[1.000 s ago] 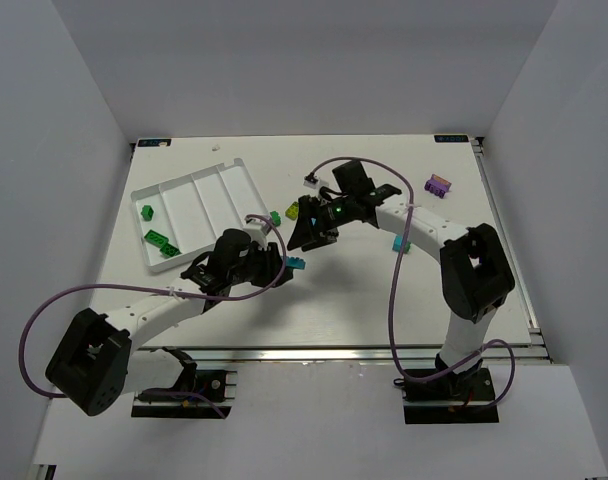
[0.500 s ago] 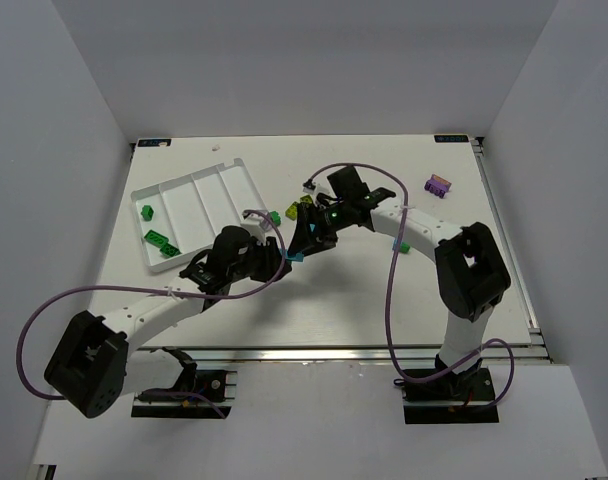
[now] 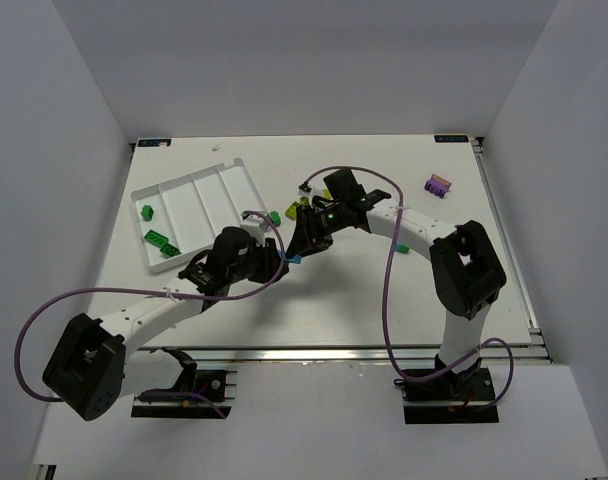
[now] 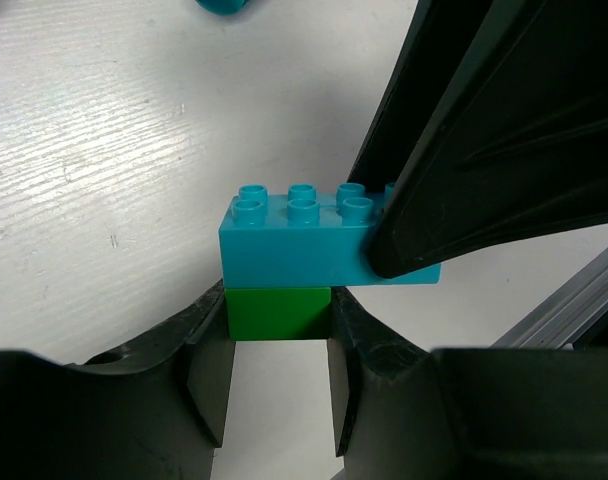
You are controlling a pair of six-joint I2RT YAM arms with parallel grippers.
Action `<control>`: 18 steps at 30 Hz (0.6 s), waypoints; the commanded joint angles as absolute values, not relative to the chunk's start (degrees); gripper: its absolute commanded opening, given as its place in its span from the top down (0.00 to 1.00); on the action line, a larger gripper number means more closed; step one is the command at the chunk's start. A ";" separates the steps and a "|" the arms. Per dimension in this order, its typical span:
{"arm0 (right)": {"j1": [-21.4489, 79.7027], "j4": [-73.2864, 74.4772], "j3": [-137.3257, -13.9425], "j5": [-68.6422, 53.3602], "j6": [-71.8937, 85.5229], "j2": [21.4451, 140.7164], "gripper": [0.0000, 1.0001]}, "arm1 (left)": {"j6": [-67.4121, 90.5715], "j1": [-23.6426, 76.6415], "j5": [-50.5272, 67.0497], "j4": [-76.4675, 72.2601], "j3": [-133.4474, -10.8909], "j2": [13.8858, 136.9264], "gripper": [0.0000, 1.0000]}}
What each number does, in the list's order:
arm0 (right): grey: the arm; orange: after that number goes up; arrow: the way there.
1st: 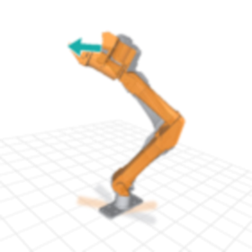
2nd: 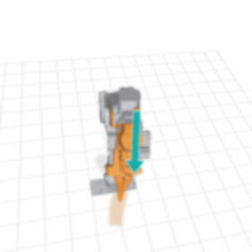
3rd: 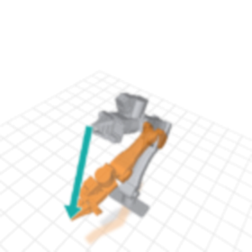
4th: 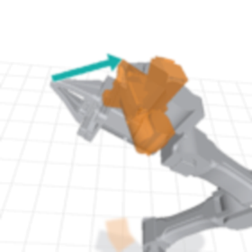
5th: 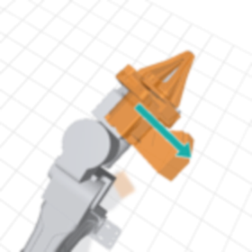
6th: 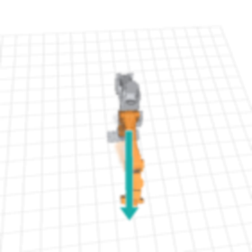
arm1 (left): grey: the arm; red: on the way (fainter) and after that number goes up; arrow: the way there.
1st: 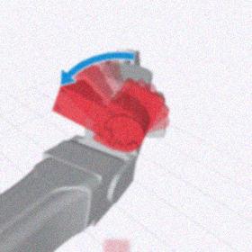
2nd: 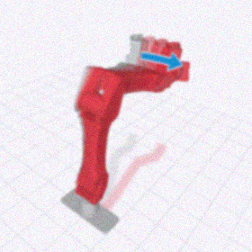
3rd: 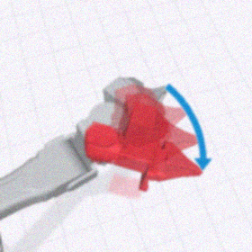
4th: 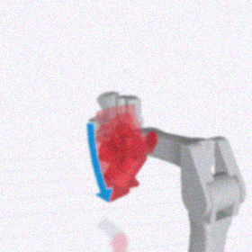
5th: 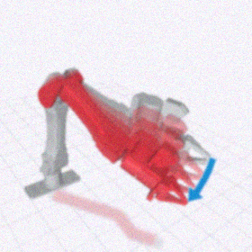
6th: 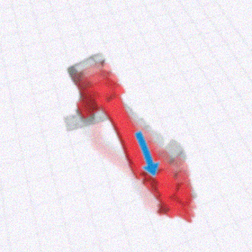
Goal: Sort the legos into containers by color
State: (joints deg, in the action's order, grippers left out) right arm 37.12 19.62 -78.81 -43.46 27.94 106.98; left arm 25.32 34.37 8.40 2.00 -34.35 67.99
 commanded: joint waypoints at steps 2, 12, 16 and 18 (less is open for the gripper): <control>37.18 16.53 -77.96 -48.86 29.44 107.49 1.00 | 24.70 34.54 7.65 1.30 -36.04 65.21 0.88; 30.86 12.22 -81.99 -50.54 32.17 109.60 1.00 | 24.87 34.45 6.60 4.56 -34.19 63.11 0.88; 28.66 12.04 -84.98 -49.31 30.24 110.39 1.00 | 24.43 32.35 4.66 9.57 -35.59 63.02 0.88; 27.52 12.48 -86.21 -48.00 28.31 110.65 1.00 | 25.22 28.23 4.75 11.59 -36.47 62.41 0.89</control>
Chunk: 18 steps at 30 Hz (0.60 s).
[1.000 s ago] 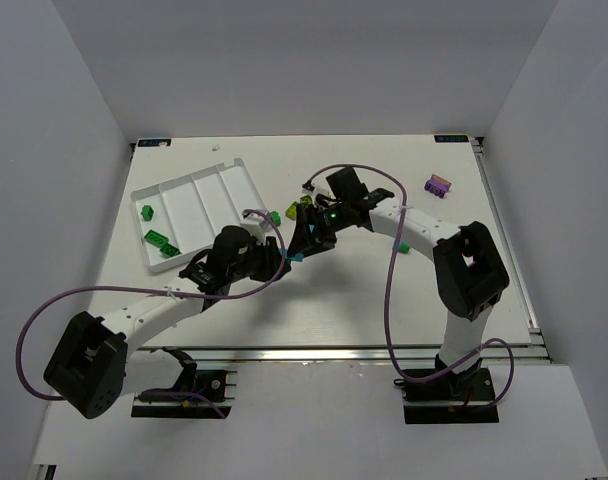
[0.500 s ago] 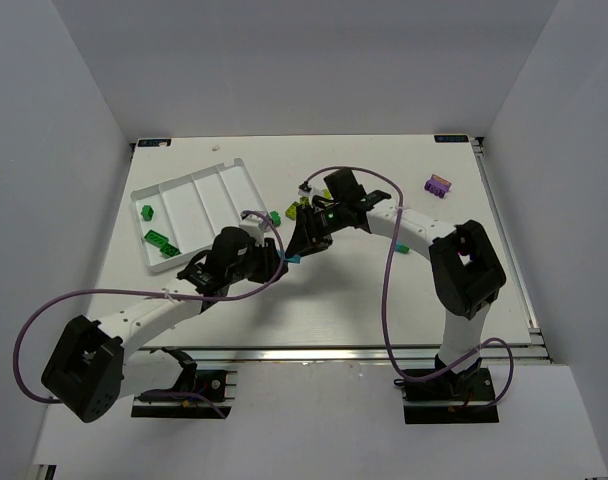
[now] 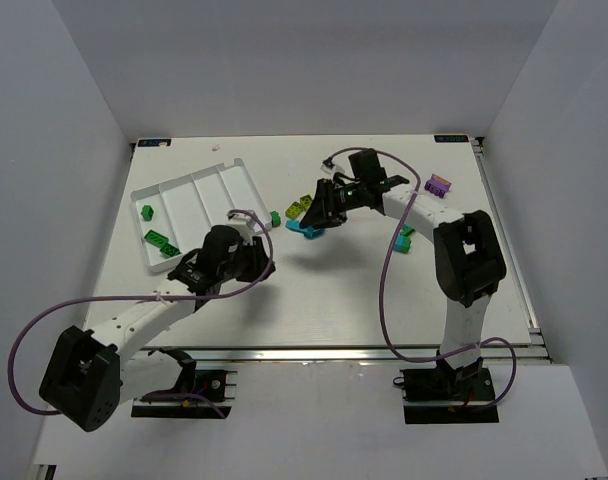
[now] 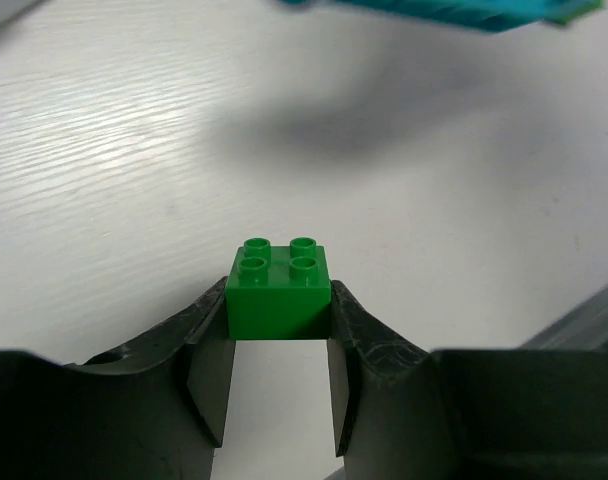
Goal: Sort the legos into containers by color
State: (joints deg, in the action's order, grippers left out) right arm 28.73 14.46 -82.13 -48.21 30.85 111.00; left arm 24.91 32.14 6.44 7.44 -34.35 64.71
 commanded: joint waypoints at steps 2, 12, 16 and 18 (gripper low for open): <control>26.29 13.01 -88.06 -47.38 26.81 110.92 1.00 | 26.62 22.37 3.87 14.93 -38.48 61.70 0.89; 24.43 14.24 -89.03 -45.70 18.73 108.55 1.00 | 30.85 3.09 -14.75 37.87 -58.78 73.11 0.85; 24.43 14.76 -88.94 -45.79 15.83 108.28 1.00 | 29.71 0.09 -20.65 38.15 -61.34 80.93 0.79; 24.43 15.29 -89.47 -45.88 13.89 108.19 1.00 | 29.44 -3.77 -21.18 36.75 -62.22 84.44 0.79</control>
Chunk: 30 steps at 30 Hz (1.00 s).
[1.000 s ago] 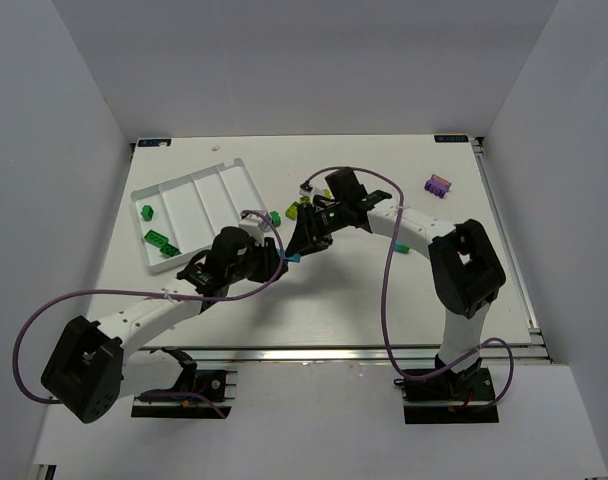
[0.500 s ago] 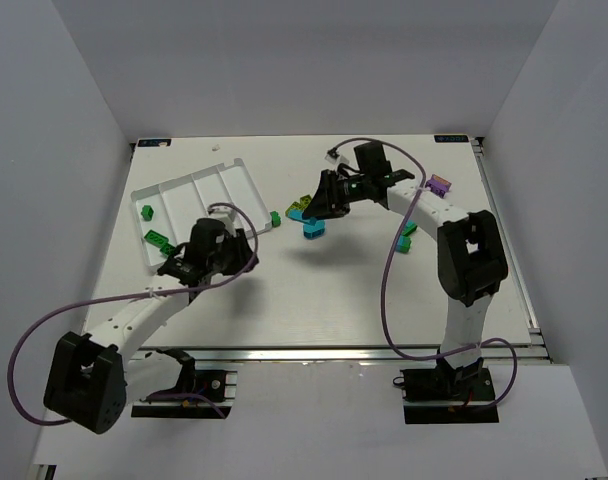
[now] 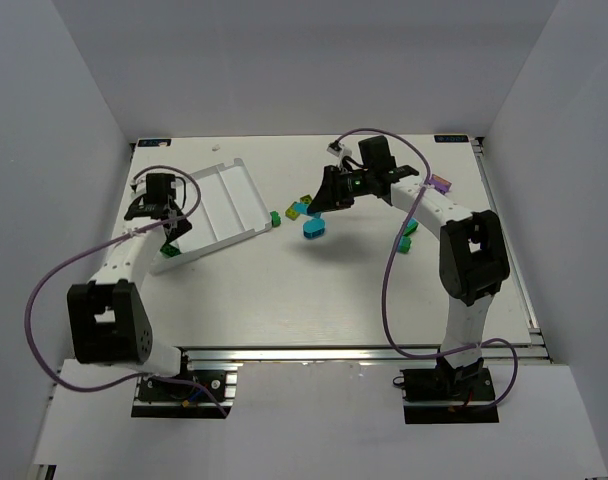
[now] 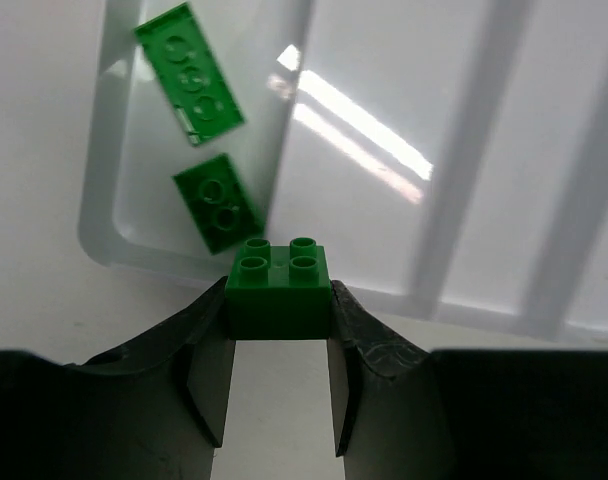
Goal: Sort the legos into containers by color
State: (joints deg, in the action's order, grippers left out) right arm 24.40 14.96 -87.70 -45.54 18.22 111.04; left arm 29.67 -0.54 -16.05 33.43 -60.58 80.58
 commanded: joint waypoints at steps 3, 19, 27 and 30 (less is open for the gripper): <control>24.52 15.82 -89.74 -46.32 10.56 107.67 1.00 | 28.92 -5.88 -21.88 34.98 -65.56 88.83 0.79; 28.11 23.80 -97.63 -53.53 -15.34 113.28 1.00 | 25.23 -9.84 -22.94 35.42 -78.31 100.81 0.27; 37.60 26.02 -112.84 -45.63 -27.41 122.51 1.00 | 27.77 -10.02 -16.28 34.90 -76.92 91.34 0.28; 41.91 19.44 -114.95 -37.99 -27.86 125.75 1.00 | 30.76 -10.02 -9.42 32.35 -71.39 81.61 0.45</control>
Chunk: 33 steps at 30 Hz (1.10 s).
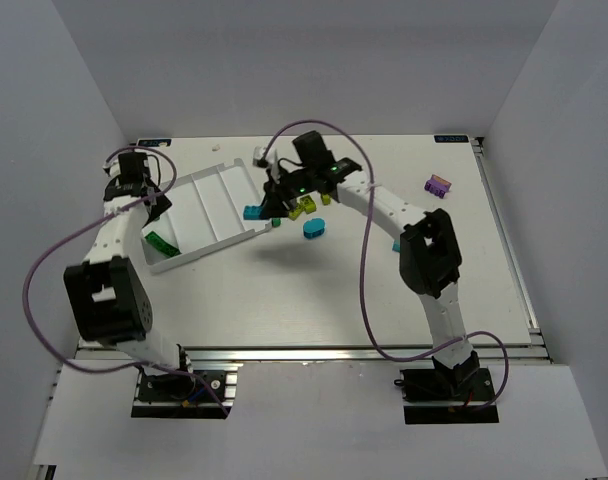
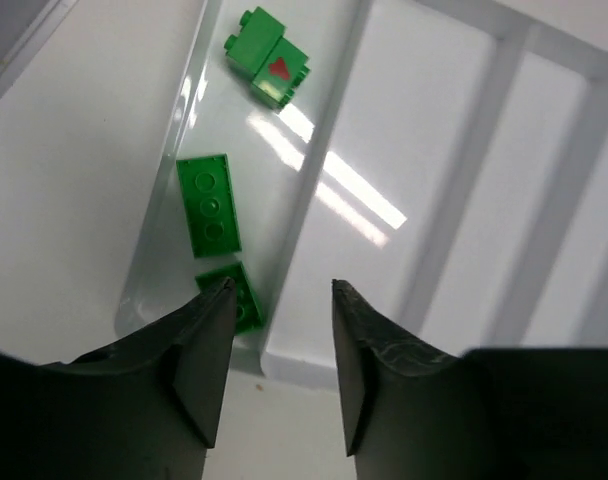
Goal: Sort the legos into containers by color
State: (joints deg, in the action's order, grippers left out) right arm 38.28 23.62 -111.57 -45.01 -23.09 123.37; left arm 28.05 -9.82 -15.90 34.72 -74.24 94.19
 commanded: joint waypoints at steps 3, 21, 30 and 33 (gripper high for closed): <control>45.43 12.41 -119.59 -29.73 -24.97 130.50 1.00 | 34.27 -10.02 -7.38 33.74 -67.78 73.94 0.51; 57.39 -22.84 -132.01 -10.98 -22.41 150.11 0.76 | 35.43 -10.02 -7.91 52.82 -64.33 46.23 0.35; 55.65 -23.91 -126.75 -9.58 -22.87 145.12 0.10 | 33.40 -10.02 1.12 51.25 -64.08 44.03 0.34; 52.49 -18.39 -124.37 -7.30 -20.84 138.45 0.10 | 33.83 -10.02 9.89 46.16 -61.27 43.07 0.52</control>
